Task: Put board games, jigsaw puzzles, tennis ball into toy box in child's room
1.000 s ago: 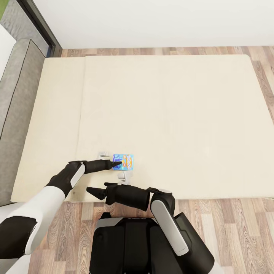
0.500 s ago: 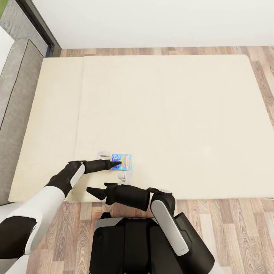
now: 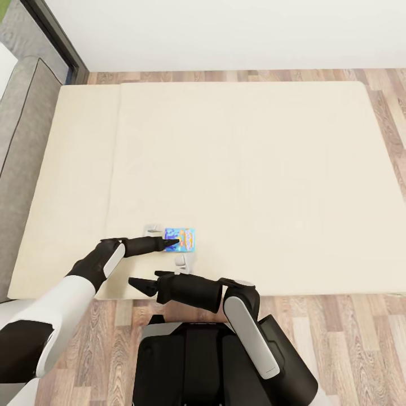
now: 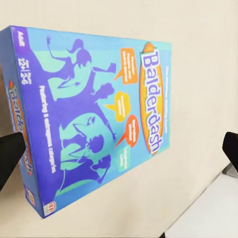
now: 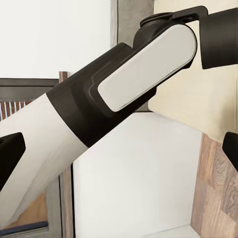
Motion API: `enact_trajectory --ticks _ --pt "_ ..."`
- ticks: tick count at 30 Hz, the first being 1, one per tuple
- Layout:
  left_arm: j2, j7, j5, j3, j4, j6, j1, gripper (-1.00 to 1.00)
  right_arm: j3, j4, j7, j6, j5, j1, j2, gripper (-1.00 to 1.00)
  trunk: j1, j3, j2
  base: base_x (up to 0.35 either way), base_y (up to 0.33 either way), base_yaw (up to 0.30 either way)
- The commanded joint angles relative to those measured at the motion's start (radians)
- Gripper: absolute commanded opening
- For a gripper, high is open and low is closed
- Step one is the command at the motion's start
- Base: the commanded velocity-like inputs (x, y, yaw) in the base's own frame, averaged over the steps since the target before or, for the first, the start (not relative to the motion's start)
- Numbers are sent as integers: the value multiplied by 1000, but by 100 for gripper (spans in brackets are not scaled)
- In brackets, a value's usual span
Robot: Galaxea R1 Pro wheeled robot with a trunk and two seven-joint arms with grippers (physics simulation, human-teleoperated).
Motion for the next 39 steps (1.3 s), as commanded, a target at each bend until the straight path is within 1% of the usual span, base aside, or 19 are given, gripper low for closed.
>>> enact_trajectory --ticks 1,15,22,31,39 --pt "1 2 10 -5 -1 8 0 100 -1 0 4 4 3 0 0 100 1 -1 -2 0 -218 0" --pt "1 2 10 -5 -2 9 0 100 -1 0 4 4 4 0 0 100 1 -1 -2 0 -133 0" --pt "1 1 10 -4 -2 9 0 100 -1 0 4 4 4 0 0 100 1 -1 -2 0 -69 0" --pt "1 2 10 -5 -2 10 0 100 -1 0 4 4 3 0 0 100 1 -1 -2 0 -197 0" --pt "1 2 10 -6 -2 10 0 100 -2 0 5 4 4 0 0 100 1 -1 -2 0 -65 0"
